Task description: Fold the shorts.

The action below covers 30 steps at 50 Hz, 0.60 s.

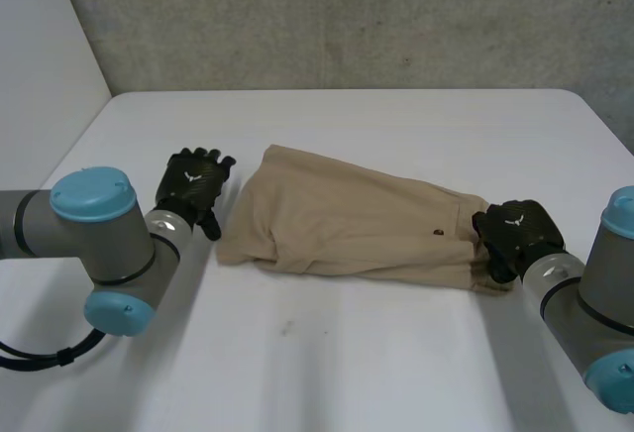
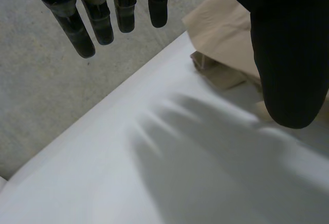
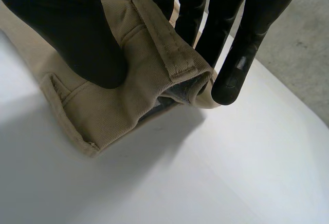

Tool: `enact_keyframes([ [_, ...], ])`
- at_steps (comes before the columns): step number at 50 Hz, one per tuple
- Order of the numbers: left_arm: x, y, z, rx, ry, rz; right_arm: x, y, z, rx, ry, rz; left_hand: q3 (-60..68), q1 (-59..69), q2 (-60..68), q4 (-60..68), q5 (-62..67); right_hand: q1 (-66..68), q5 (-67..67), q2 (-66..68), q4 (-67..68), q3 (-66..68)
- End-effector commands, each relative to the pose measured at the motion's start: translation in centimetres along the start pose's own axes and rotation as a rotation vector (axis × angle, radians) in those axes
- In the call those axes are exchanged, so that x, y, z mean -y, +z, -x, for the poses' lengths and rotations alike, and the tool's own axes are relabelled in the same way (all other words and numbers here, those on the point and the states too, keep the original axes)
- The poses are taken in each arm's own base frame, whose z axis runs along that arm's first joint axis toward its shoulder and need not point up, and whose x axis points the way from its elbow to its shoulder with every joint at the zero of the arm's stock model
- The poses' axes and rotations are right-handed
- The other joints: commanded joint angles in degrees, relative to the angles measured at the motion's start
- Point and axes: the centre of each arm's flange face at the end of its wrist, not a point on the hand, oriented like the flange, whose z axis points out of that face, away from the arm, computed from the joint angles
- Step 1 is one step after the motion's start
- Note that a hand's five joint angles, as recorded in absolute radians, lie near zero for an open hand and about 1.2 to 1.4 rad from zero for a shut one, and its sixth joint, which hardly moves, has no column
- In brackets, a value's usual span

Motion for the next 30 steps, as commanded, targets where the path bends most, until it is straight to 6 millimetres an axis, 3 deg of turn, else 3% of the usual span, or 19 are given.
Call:
enact_keyframes([
  [1, 0.2, -0.1, 0.7, 0.062, 0.059, 0.003, 0.3, -0.1, -0.3, -0.016, -0.031, -0.019, 1.1, 1.8, 1.6, 1.5, 0.8, 31.0, 17.1, 12.9, 12.0, 13.9],
  [12, 3.6, -2.7, 0.4, 0.058, 0.051, -0.058, 0.6, -0.1, -0.3, -0.011, -0.037, -0.026, 0.3, 0.9, 0.8, 0.7, -0.1, 31.0, 17.1, 12.9, 12.0, 13.9],
  [18, 5.5, -4.9, -1.5, 0.005, 0.052, -0.097, 0.6, -0.2, -0.4, -0.012, -0.037, -0.029, 1.3, 2.0, 1.8, 1.7, 1.0, 31.0, 17.1, 12.9, 12.0, 13.9],
  [25, 4.9, -5.5, -2.1, -0.018, 0.031, -0.068, 1.2, -0.3, -0.7, -0.022, -0.039, -0.048, 1.9, 2.6, 2.4, 2.3, 1.6, 31.0, 17.1, 12.9, 12.0, 13.9],
  [30, 3.2, -6.4, -2.1, -0.064, 0.014, 0.04, 1.1, 0.0, -1.4, -0.037, -0.031, -0.043, 2.4, 3.1, 2.9, 2.8, 2.1, 31.0, 17.1, 12.9, 12.0, 13.9],
])
